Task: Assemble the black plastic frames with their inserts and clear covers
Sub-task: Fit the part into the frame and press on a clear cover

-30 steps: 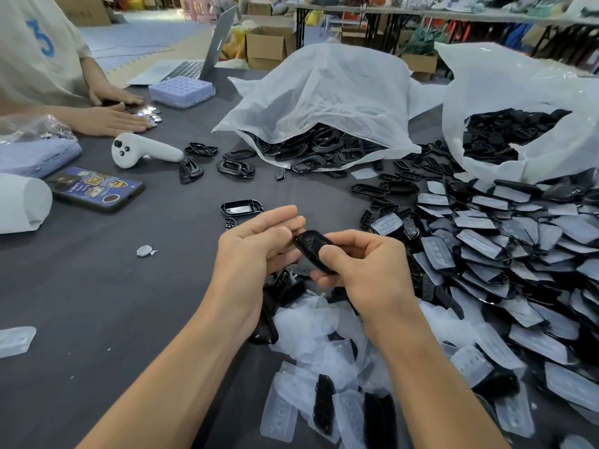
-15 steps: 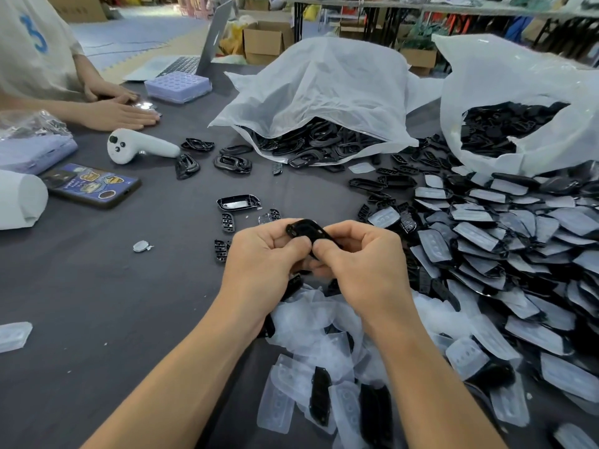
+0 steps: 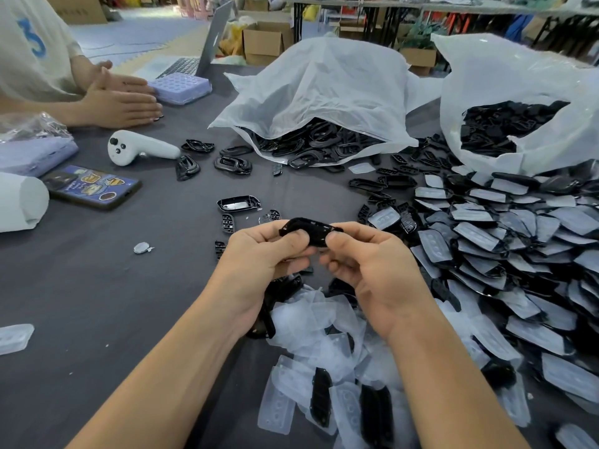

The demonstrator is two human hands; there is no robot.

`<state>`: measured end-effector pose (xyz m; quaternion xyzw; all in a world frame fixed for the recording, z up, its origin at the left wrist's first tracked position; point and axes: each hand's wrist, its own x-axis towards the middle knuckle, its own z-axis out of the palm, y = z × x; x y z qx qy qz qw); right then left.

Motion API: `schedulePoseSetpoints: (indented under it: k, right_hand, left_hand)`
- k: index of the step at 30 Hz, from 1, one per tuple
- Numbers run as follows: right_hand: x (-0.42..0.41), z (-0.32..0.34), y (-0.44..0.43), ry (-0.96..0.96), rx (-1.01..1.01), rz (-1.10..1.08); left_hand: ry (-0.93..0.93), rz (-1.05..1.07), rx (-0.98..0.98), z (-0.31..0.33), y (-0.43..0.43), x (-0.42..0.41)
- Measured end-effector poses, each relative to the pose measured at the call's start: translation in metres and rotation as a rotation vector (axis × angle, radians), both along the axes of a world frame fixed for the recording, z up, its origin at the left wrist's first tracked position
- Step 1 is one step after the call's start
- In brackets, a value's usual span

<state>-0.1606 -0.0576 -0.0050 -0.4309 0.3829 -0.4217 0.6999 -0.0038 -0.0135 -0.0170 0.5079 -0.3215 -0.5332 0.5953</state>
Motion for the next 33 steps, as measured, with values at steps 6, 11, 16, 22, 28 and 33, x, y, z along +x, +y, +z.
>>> schedulePoseSetpoints:
  k: [6,11,16,22,28,33]
  right_hand:
    - [0.002,0.000,-0.001,-0.011,0.081,-0.071]
    - [0.006,-0.005,0.009,0.513,-0.489,-0.319]
    - [0.011,-0.007,0.013,0.627,-0.548,-0.271]
    - [0.010,-0.007,0.012,0.649,-0.555,-0.277]
    - [0.007,-0.007,0.005,0.434,-0.400,-0.267]
    - [-0.006,0.000,-0.003,0.285,-0.291,-0.189]
  left_hand:
    - [-0.002,-0.070,0.023,0.001,-0.001,0.004]
    - [-0.133,0.117,0.000,-0.003,-0.001,-0.003]
    - [-0.150,0.153,-0.018,-0.001,-0.001,0.000]
    - [-0.178,0.136,-0.025,-0.003,-0.001,0.001]
    - [-0.309,0.132,-0.003,-0.007,-0.003,0.003]
    - [-0.319,0.085,0.039,-0.004,-0.004,0.006]
